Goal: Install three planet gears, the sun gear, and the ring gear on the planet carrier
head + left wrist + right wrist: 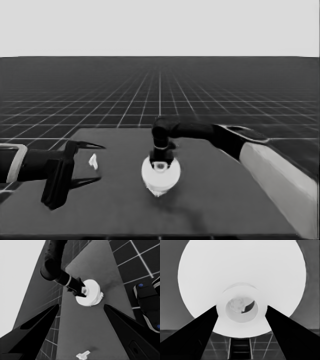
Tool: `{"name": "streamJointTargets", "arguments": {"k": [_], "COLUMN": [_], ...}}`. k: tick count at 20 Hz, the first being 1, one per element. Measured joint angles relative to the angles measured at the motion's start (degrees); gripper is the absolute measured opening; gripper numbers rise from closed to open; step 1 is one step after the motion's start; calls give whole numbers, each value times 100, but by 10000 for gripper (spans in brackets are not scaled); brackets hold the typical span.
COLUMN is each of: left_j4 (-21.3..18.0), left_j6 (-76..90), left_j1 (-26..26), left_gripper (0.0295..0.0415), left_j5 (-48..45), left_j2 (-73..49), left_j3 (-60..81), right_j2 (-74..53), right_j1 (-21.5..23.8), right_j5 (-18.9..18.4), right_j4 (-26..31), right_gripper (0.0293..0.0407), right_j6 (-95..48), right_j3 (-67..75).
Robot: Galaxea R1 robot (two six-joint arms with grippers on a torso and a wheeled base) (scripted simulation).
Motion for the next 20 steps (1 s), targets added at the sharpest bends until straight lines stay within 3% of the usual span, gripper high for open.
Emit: {"name": "streamJointTargets", "arguments": {"k": [4, 8, 20], "left_j4": [0, 0, 0], "left_j6": [0, 0, 0], "left_j1": [0, 0, 0], "left_gripper": [385, 385, 385], "left_j5": [0, 0, 0], "left_j2": [0, 0, 0], "left_j3": [0, 0, 0], "right_j2": [129, 207, 226], "right_j1": [-8, -504, -579], "right_j5": [-4, 132, 156], "right_j4": [-11, -480, -538], "right_gripper": [348, 348, 348], "right_j6": [2, -161, 44], "right_j3": [-144, -418, -457]}}
